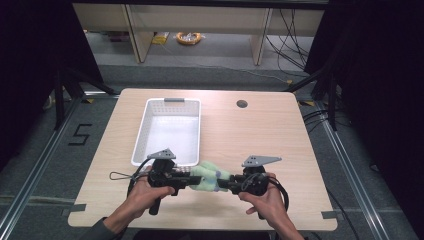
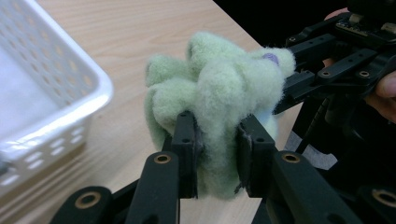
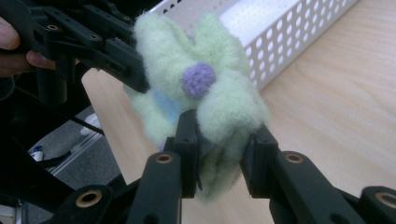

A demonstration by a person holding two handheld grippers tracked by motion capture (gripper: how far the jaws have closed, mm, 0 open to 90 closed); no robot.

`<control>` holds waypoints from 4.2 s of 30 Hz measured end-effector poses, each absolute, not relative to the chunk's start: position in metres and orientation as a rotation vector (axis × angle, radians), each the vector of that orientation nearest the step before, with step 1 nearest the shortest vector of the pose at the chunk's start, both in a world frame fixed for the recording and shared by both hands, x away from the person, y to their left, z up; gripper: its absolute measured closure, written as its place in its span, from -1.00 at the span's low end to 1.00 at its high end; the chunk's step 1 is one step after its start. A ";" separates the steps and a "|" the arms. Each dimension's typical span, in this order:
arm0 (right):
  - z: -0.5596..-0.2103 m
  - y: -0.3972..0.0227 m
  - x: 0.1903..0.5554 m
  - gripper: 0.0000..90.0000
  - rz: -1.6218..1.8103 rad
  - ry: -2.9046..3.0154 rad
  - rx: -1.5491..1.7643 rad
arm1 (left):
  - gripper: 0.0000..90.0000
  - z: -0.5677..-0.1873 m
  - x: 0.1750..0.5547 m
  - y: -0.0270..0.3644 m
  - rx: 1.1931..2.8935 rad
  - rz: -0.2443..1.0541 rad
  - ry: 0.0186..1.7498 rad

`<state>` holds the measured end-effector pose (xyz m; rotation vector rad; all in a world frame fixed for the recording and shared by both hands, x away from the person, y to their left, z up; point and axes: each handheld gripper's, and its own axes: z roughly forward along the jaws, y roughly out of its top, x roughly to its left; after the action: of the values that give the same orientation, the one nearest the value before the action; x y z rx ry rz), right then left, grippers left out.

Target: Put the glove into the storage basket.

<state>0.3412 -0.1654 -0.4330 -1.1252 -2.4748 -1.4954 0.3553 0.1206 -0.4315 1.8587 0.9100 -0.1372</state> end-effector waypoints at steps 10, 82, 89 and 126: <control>-0.413 -0.145 0.366 0.59 -1.438 -2.489 -1.115 | 0.59 -0.415 0.372 0.139 1.850 -0.100 0.938; -0.454 -0.014 0.500 0.57 -0.998 -2.630 -1.219 | 0.57 -0.455 0.472 0.212 1.998 -0.023 1.291; -0.454 -0.011 0.501 0.51 -0.955 -2.708 -1.171 | 0.56 -0.459 0.474 0.209 2.035 -0.012 1.297; -0.408 -0.034 0.482 -0.02 -1.086 -2.776 -1.136 | -0.21 -0.426 0.458 0.192 2.020 0.121 1.292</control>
<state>0.4824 -0.0336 -0.4077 -1.1356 -2.7760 -1.0863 0.4582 0.1916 -0.4257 2.0198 1.2917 0.1212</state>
